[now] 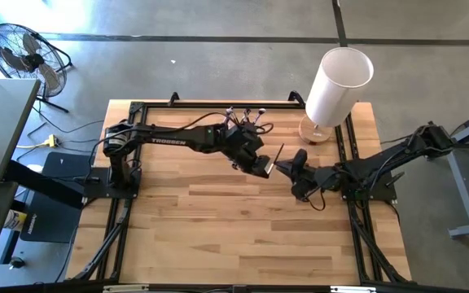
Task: Pick & Place Makeup Brushes
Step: Put the black eyeshadow brush into the transparent organizer
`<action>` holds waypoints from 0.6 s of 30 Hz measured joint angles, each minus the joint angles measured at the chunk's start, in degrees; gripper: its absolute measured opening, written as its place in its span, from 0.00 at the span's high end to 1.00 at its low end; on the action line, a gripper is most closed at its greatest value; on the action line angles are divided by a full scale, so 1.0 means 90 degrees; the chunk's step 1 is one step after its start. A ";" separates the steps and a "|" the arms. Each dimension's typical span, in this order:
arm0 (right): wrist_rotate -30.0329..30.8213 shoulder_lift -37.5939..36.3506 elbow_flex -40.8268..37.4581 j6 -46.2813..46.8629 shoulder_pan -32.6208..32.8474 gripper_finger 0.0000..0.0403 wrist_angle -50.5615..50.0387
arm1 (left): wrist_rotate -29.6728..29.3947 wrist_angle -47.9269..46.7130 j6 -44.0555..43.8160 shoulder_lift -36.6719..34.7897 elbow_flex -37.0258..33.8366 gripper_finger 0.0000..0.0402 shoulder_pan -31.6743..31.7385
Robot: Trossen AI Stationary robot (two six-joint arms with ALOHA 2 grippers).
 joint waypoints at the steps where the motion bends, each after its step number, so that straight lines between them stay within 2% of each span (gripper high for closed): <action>1: 0.0018 0.0000 0.0000 -0.0088 0.0000 0.72 0.0002 | -0.0033 0.0000 -0.0010 0.0000 0.0000 1.00 0.0000; 12: 0.0194 0.0000 0.0000 -0.0612 -0.0002 0.72 0.0314 | -0.0305 -0.0044 -0.0012 0.0000 0.0000 1.00 0.0005; 18: -0.0068 0.0005 0.0000 -0.0778 -0.0121 0.72 0.0313 | -0.0209 0.0026 -0.0022 0.0000 -0.0002 1.00 0.0003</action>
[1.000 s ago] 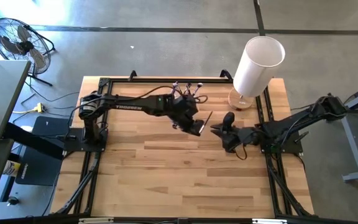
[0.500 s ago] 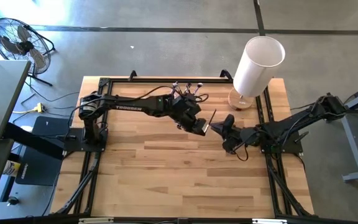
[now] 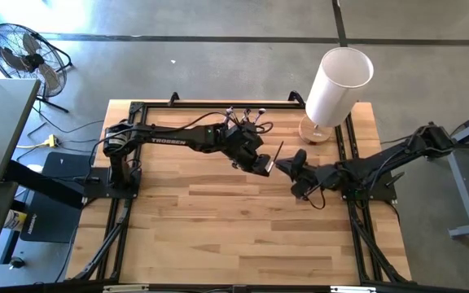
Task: Pick & Place Makeup Brushes
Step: Put the black eyeshadow brush into the transparent organizer
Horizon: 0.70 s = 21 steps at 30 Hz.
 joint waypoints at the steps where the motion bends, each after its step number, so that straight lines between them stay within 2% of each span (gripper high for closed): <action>1: -0.0020 0.0000 0.0000 -0.0019 -0.0031 0.72 -0.0025 | 0.0017 0.0008 -0.0033 -0.0002 0.0001 1.00 -0.0001; 11: -0.0096 0.0000 0.0000 -0.0432 -0.0324 0.72 -0.0019 | 0.0361 0.0047 -0.0143 -0.0004 0.0000 1.00 -0.0003; 16: -0.0253 0.0000 0.0000 -0.0407 -0.0446 0.72 -0.0013 | 0.0540 0.0394 -0.0158 -0.0007 0.0000 1.00 -0.0003; 21: -0.0470 0.0000 0.0000 -0.0217 -0.0450 0.83 0.0002 | 0.0558 0.0451 -0.0156 -0.0009 0.0000 1.00 -0.0007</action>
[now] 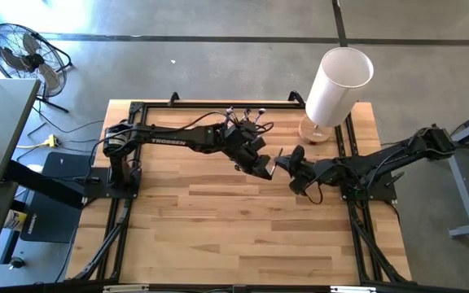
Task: Pick & Place Makeup Brushes
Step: Put the black eyeshadow brush into the transparent organizer
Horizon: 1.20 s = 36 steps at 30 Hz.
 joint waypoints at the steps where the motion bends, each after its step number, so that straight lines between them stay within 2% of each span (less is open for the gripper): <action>1: 0.0014 0.0000 -0.0002 0.0038 0.0000 0.87 0.0001 | -0.0002 0.0001 0.0014 0.0000 0.0000 1.00 -0.0002; 4: 0.0114 -0.0005 0.0010 0.0296 0.0000 0.95 0.0027 | -0.0091 -0.0021 0.0138 0.0002 -0.0007 1.00 -0.0001; 9: 0.0103 0.0000 -0.0002 0.0839 -0.0014 0.93 -0.0093 | -0.0574 -0.0024 0.0380 0.0002 -0.0007 0.96 -0.0011; 14: -0.0239 0.0000 -0.0002 0.1838 -0.0245 0.95 -0.0655 | -0.0978 -0.0103 0.0697 0.0002 -0.0007 0.86 0.0009; 19: -0.0781 0.0005 -0.0161 0.3499 -0.0478 0.95 -0.0981 | -0.0998 -0.0201 0.1453 0.0000 -0.0005 0.74 0.0201; 22: -0.1126 0.0007 -0.0290 0.4803 -0.0543 0.95 -0.0992 | -0.0751 -0.0277 0.2206 0.0000 -0.0005 0.68 0.0482; 26: -0.1388 0.0005 -0.0445 0.6729 -0.0654 0.95 -0.0838 | -0.0394 -0.0840 0.2601 -0.0006 0.0000 0.66 0.1024; 28: -0.1404 0.0005 -0.0549 0.7796 -0.0757 0.95 -0.0537 | -0.0418 -0.1431 0.3109 -0.0140 -0.0004 0.66 0.1251; 31: -0.1390 0.0093 -0.0721 0.9182 -0.1019 0.95 0.0054 | -0.0895 -0.2008 0.4090 -0.0379 0.0016 0.66 0.1445; 33: -0.1399 0.0362 -0.0789 0.9642 -0.1234 0.95 0.0552 | -0.1591 -0.2627 0.4672 -0.0606 -0.0088 0.66 0.1481; 35: -0.1483 0.0789 -0.0801 0.9890 -0.1465 0.95 0.1230 | -0.2212 -0.2622 0.5183 -0.0818 -0.0248 0.66 0.1516; 36: -0.1560 0.1063 -0.0775 1.0005 -0.1573 0.95 0.1634 | -0.2321 -0.2556 0.5426 -0.0959 -0.0391 0.66 0.1533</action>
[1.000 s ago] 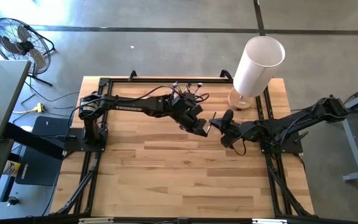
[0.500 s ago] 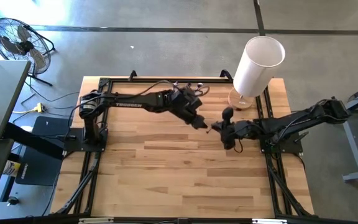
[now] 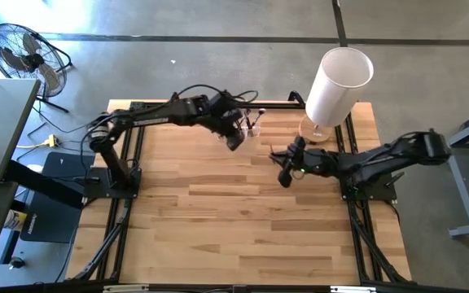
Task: Pick & Place Makeup Brushes
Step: Put the black eyeshadow brush into the transparent organizer
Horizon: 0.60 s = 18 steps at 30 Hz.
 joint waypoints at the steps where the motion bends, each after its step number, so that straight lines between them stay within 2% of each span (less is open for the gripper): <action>1: -0.0036 0.0316 0.0072 0.0112 -0.0100 0.95 0.0378 | 0.0059 -0.0052 0.0233 -0.0190 -0.0198 0.66 0.0086; 3: -0.0038 0.0943 0.0330 0.0224 -0.0277 0.95 0.1000 | 0.0376 0.0005 0.0573 -0.0598 -0.0710 0.66 0.0275; 6: -0.0034 0.1909 0.1048 0.0117 -0.0530 0.95 0.1513 | 0.0629 0.0666 0.0741 -0.1159 -0.1766 0.66 0.0597; 12: -0.0320 0.3609 0.2951 -0.0118 -0.1097 0.95 0.1539 | 0.0702 0.2282 0.0425 -0.2558 -0.3784 0.66 0.0959; 14: -0.0565 0.4094 0.3602 -0.0181 -0.1295 0.95 0.1551 | 0.0554 0.2620 0.0426 -0.2955 -0.4241 0.66 0.0967; 18: -0.0565 0.4891 0.4749 -0.0392 -0.1647 0.95 0.1480 | 0.0373 0.2923 0.0451 -0.3496 -0.4667 0.66 0.0974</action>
